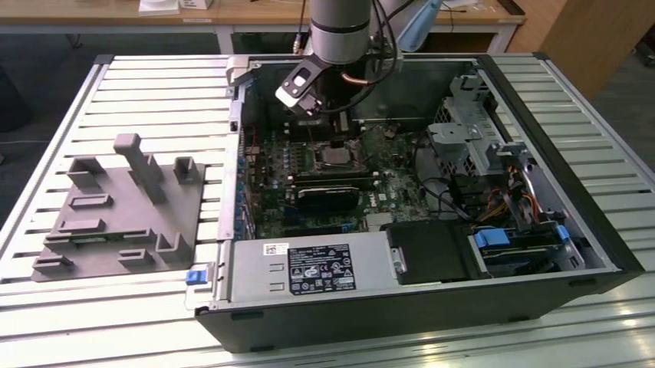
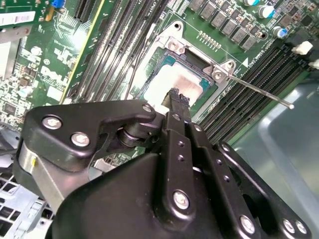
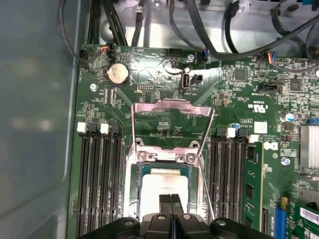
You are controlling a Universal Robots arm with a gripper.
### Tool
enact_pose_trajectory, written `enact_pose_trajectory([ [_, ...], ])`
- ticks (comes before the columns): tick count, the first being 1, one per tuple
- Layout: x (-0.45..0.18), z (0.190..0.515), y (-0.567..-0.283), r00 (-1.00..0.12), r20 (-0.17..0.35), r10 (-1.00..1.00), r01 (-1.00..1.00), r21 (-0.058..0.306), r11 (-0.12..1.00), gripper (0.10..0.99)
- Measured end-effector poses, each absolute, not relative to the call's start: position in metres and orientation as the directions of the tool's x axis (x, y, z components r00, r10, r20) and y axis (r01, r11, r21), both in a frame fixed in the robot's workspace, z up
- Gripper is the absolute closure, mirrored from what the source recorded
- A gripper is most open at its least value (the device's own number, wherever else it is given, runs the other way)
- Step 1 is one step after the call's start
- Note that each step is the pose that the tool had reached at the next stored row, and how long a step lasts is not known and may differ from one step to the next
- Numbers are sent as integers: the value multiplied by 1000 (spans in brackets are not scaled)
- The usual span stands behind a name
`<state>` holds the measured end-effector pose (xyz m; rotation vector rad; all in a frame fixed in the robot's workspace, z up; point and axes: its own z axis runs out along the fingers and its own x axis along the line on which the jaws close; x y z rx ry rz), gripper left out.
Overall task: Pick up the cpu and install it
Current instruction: 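Close the cpu cover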
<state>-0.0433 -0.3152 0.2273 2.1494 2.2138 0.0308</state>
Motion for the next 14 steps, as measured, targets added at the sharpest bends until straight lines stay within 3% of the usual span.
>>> enact_pose_trajectory([
  [14,-43,266,-315,-29,-32,999,998,53,31,980],
])
